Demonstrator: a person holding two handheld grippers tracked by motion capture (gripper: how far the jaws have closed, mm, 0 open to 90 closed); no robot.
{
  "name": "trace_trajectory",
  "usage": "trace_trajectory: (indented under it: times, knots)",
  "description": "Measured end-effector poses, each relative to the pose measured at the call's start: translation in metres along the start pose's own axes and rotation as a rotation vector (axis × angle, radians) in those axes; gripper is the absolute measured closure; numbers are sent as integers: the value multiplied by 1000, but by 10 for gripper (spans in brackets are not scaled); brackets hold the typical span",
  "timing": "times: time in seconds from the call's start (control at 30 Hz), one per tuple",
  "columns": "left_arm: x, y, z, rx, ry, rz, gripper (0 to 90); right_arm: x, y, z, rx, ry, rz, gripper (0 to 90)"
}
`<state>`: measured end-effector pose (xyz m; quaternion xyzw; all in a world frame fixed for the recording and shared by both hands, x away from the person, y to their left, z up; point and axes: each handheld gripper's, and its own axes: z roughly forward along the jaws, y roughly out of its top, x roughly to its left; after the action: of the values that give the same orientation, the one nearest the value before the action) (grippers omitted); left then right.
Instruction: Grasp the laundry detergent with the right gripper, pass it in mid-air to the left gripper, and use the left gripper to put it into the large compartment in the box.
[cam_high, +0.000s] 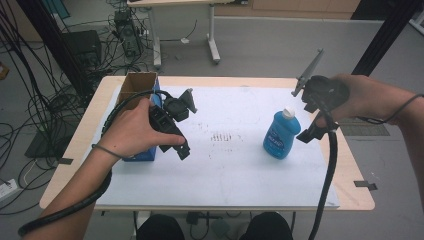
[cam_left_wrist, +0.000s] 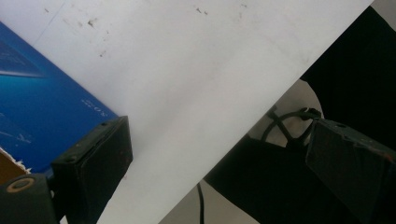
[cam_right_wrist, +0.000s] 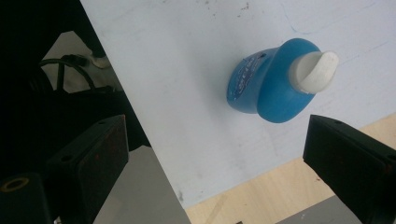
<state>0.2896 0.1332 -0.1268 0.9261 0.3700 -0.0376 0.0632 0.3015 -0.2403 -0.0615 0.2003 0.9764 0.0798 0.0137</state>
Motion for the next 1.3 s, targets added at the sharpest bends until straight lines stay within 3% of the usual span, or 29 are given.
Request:
trace_trajectory:
  times: [0.5,0.93,1.3]
  knots:
    - [-5,-5,10,-18,-16,2,74,-3,-24,11,-1,4,49,66]
    - [-7,-9,21,-28,-30,3,75,-1,-40,22,2,-19,89,65]
    - [-17,-12,30,-50,-13,7,79,-1,-48,29,-5,-23,104,64]
